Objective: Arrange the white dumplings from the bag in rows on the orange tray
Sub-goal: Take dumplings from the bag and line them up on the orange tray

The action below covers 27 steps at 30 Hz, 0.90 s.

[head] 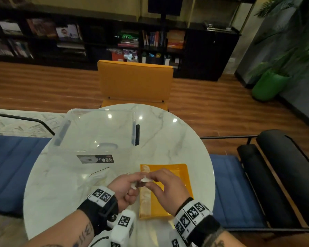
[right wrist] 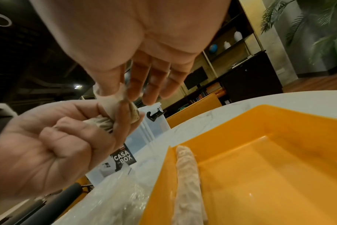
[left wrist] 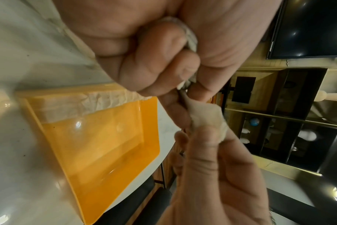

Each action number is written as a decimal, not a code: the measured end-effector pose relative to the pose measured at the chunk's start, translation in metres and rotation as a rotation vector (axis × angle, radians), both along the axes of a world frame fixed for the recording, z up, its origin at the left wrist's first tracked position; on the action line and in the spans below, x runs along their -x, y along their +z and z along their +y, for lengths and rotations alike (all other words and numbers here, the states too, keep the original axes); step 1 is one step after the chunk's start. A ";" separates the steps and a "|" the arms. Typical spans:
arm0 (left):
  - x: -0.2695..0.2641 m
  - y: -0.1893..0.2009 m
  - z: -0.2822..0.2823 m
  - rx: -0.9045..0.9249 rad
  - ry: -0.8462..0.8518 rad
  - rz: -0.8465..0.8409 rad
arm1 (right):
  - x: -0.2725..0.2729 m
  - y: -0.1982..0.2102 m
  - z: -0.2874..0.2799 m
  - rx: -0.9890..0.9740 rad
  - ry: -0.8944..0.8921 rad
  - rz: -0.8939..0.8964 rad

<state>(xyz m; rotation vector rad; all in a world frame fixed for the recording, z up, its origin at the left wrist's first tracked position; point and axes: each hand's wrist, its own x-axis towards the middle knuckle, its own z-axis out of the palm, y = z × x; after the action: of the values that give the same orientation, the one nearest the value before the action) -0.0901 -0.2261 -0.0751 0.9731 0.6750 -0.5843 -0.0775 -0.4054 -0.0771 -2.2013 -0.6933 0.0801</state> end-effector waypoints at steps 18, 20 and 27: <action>-0.003 -0.026 -0.002 -0.756 -0.371 -0.513 | -0.030 -0.017 -0.008 0.092 -0.082 0.401; -0.008 -0.034 0.000 -0.846 -0.363 -0.497 | -0.040 -0.029 -0.008 0.134 -0.124 0.428; -0.024 -0.052 0.009 -1.194 -0.349 -0.309 | -0.076 -0.060 -0.003 0.347 -0.258 0.497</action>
<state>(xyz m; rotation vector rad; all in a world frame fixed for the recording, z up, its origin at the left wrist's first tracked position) -0.0659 -0.2167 -0.1267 2.2759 0.5486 -0.2714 -0.0017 -0.4081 -0.1372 -2.4389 -0.1204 0.6313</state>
